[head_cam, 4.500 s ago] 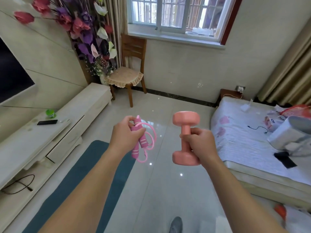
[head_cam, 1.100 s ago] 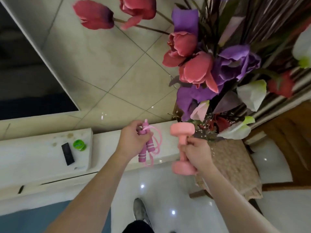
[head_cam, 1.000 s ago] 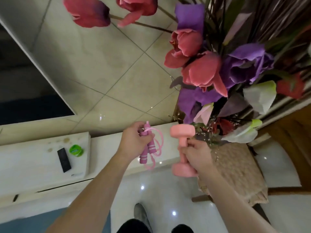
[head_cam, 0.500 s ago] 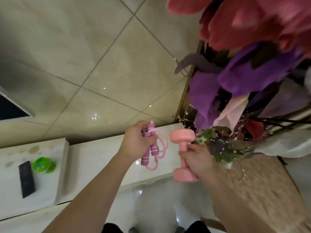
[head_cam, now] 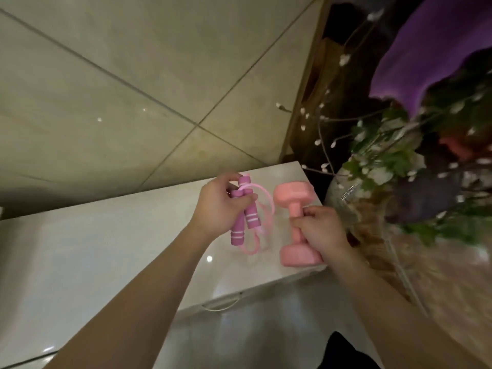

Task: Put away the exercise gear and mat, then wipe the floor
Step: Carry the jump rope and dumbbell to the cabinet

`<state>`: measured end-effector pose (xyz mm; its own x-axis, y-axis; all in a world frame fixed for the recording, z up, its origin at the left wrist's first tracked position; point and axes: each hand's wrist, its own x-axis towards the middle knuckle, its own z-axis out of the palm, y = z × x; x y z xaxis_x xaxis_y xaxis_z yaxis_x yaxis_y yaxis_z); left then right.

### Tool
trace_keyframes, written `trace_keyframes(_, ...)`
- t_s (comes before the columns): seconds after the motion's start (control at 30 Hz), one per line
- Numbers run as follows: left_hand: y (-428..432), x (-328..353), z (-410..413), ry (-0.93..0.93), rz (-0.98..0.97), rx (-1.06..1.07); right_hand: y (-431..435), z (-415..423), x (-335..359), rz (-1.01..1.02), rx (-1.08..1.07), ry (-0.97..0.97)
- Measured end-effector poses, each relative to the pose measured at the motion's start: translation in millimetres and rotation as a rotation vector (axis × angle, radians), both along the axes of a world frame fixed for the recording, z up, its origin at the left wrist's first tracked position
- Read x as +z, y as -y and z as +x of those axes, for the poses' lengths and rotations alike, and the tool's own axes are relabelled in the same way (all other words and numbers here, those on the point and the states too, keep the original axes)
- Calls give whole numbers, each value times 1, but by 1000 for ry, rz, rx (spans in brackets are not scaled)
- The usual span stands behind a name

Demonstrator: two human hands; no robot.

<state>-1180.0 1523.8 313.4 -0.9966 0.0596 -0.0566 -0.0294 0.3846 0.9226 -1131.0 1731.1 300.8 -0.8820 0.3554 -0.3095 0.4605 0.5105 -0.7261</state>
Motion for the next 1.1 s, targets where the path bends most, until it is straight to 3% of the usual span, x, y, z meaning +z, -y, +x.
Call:
trace_keyframes(0.23, -12, -65, -13, 36, 43, 65, -19, -29, -44, -89, 16, -9)
trace_keyframes(0.43, -10, -94, -19, 60, -89, 117, -25, -45, -58, -78, 40, -45)
trace_keyframes(0.8, -13, -117, -25, 137, -287, 222, -32, -58, -71, -30, 79, -16)
trace_keyframes(1.1, -18, -118, -25, 120, -309, 236, -32, -56, -70, -30, 90, -34)
